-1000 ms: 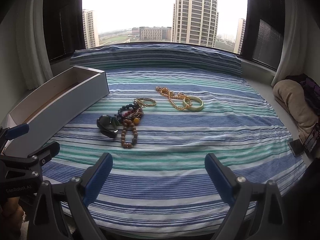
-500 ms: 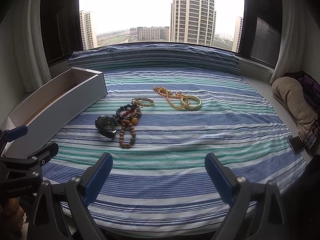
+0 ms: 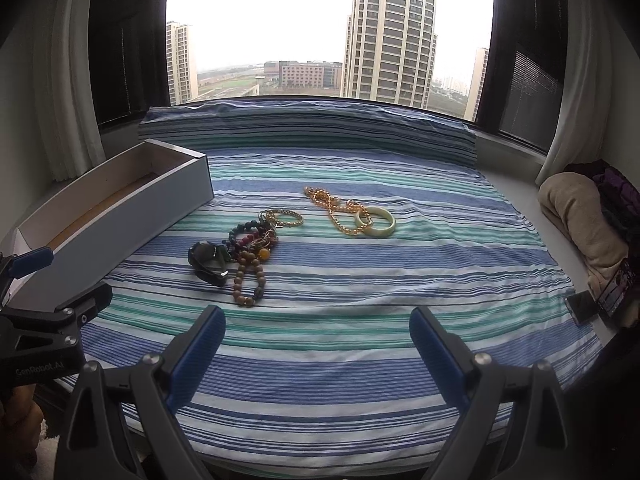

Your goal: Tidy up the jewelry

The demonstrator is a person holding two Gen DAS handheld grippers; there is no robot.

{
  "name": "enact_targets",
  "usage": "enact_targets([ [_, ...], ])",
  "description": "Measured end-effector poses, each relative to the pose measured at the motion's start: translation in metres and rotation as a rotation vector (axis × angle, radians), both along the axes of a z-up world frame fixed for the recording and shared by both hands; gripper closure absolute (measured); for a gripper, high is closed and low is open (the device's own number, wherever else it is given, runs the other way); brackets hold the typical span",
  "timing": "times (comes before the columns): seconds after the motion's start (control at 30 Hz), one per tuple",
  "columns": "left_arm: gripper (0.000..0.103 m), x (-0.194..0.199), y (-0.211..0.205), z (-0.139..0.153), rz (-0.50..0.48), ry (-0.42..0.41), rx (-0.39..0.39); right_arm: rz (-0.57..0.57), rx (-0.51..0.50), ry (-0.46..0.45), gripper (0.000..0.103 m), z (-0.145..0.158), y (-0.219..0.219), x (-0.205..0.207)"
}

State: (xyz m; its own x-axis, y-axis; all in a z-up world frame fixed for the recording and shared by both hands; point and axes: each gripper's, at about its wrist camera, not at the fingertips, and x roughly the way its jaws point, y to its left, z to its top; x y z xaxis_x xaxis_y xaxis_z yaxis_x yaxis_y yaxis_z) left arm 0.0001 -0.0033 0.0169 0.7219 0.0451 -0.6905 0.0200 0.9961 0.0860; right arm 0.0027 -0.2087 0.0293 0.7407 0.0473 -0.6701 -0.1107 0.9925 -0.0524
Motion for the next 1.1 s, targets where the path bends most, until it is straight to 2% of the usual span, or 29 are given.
enact_targets([
  [0.43, 0.000, -0.0046, 0.0034, 0.0004, 0.015, -0.006, -0.003, -0.011, 0.041, -0.005, 0.008, 0.0003, -0.0002, -0.0083],
  [1.1, 0.000, -0.0039, 0.0064, 0.0015, 0.029, -0.007, -0.001, -0.027, 0.041, -0.011, 0.008, 0.0013, -0.0004, -0.0068],
])
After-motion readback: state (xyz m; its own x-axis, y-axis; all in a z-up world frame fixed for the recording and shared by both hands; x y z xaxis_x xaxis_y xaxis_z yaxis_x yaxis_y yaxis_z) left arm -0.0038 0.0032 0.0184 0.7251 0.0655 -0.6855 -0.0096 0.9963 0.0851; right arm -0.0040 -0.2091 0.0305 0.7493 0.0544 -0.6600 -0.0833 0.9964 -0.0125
